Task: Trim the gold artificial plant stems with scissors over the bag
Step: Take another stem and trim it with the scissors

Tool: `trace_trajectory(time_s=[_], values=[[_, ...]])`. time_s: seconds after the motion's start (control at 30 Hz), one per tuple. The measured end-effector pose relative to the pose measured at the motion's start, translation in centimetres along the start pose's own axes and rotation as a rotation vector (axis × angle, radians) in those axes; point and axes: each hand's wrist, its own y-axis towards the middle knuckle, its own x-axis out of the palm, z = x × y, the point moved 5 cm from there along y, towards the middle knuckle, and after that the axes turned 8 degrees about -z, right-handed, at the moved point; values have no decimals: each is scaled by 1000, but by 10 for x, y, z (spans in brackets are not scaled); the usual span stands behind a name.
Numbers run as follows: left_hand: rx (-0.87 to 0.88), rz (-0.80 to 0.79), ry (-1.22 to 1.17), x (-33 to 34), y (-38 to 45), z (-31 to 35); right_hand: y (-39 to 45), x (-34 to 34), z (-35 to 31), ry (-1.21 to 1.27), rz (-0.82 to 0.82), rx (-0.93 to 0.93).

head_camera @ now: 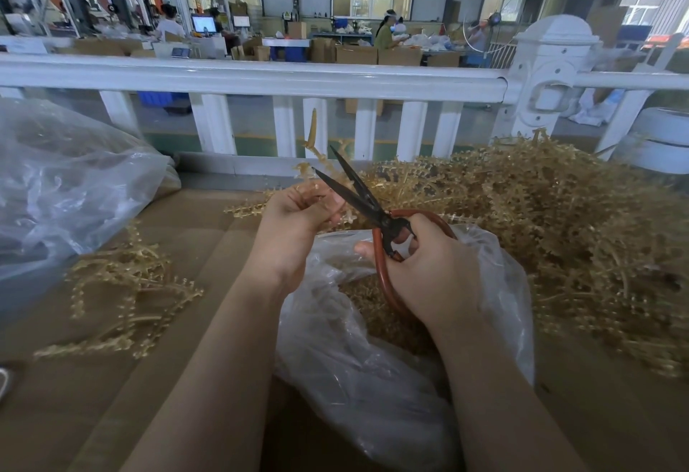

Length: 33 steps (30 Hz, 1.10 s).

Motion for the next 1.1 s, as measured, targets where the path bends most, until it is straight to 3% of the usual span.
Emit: trace_trajectory(time_s=[0.8,1.0,1.1], values=[[-25,-48,-139,2,-1,-2,2,7,4,64,19,-15],[-194,7,-140,2,-2,-17,1,10,7,379,-45,104],[-231,-40,-117,8,-2,-22,5,14,10,569,-106,166]])
